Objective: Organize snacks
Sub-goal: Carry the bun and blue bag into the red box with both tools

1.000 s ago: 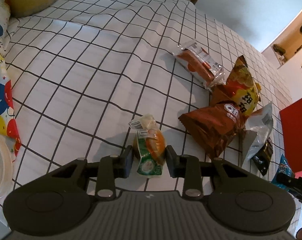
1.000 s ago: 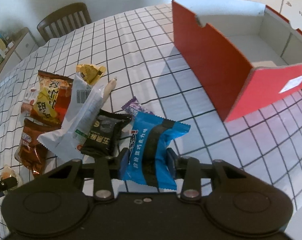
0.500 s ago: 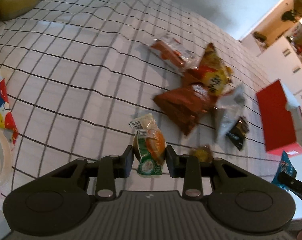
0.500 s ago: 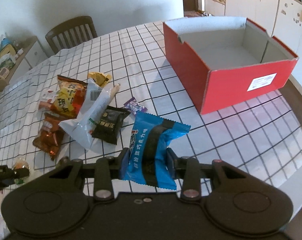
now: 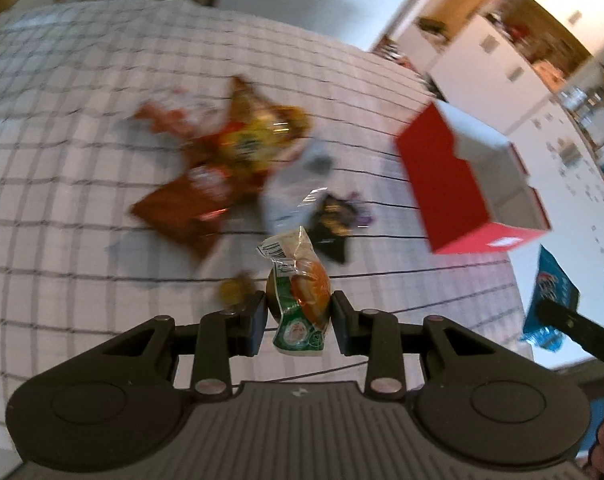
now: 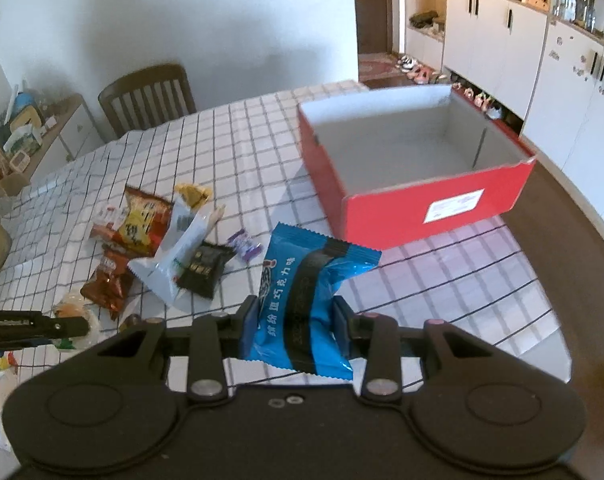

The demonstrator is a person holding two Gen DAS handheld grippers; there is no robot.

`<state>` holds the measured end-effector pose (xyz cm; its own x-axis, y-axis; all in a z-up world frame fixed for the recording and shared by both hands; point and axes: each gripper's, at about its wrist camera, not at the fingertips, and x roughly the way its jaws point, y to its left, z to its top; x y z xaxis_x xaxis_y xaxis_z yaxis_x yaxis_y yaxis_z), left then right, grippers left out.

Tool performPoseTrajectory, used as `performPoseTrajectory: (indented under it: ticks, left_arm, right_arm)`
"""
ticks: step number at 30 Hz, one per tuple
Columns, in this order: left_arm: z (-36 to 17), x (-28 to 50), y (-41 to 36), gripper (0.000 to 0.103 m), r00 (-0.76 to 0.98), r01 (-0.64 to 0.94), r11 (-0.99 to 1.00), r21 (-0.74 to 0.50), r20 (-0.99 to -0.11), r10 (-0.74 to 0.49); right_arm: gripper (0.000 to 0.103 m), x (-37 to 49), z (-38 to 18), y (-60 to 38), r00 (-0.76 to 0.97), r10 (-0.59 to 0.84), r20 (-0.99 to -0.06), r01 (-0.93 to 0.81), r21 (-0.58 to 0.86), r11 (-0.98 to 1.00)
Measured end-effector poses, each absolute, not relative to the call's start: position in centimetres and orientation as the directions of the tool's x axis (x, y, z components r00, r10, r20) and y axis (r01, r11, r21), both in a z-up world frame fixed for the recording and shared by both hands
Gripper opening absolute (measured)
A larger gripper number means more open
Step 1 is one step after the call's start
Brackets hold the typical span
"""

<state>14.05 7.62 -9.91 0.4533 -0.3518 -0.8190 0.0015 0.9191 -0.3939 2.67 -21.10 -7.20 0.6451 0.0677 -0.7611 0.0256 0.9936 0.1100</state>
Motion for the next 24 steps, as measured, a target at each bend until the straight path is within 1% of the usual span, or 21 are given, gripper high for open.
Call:
performPoseTrajectory:
  ticks: [6,13,21,24]
  left_arm:
    - [-6.8,16.3,1.3,0.033,0.464,0.108,0.91,-0.399,-0.79,-0.401]
    - [-4.4,20.1,-5.7,0.033,0.484,0.176,0.907,-0.383,-0.768,-0.419]
    - [-4.1,25.3,-12.1,0.033,0.476,0.221,0.901,-0.374,-0.765,-0.434]
    - [-4.4,27.2,-14.3,0.033,0.466,0.226,0.906,-0.357,-0.778,-0.422]
  right_arm:
    - [0.037,4.0,-5.4,-24.5,0.673,0.059,-0.738,0.017,0.095,0.995]
    - [0.037,7.8,-3.8,-28.5,0.696,0.068,-0.715,-0.02,0.075,0.997]
    - [0.037,13.1,-3.4,-32.7,0.705,0.078,-0.705,-0.058,0.052,0.997]
    - [0.037,14.9,-3.6,-34.1,0.703,0.076,-0.707,-0.065,0.042,0.997]
